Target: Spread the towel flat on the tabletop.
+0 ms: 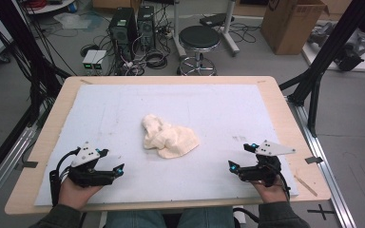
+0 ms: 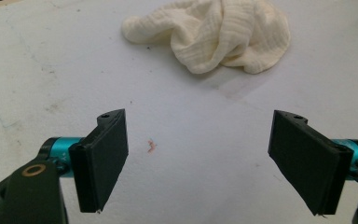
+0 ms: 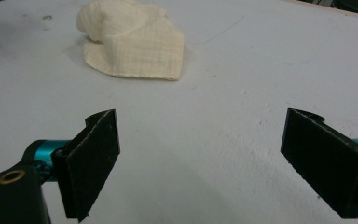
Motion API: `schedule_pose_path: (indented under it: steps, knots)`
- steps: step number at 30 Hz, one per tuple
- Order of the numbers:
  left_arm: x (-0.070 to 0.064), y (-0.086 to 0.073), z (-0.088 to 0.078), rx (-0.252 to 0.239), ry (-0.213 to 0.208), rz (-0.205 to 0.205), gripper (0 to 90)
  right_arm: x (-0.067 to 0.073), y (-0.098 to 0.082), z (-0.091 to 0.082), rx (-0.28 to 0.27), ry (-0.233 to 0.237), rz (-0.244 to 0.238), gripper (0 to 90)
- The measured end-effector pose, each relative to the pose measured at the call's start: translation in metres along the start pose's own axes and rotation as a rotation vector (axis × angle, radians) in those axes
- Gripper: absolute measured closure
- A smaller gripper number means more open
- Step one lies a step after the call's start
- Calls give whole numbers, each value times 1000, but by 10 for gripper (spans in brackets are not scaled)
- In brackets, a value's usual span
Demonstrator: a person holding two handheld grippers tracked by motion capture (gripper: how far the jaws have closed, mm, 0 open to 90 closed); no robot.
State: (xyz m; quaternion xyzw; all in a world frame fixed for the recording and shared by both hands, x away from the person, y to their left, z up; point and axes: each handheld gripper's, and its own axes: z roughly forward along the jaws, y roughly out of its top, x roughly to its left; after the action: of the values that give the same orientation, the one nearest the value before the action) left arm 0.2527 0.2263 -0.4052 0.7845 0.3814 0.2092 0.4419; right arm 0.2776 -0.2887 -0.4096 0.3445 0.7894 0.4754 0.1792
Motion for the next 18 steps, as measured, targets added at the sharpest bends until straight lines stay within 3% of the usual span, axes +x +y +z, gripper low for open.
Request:
schedule_pose_path:
  steps: [14,18]
  knots:
    - [0,0,0,0,-3,1,205,-2,-2,-1,2,0,7,109]
    - [0,0,0,-2,-5,-1,205,-3,-1,-2,-4,-7,-12,109]
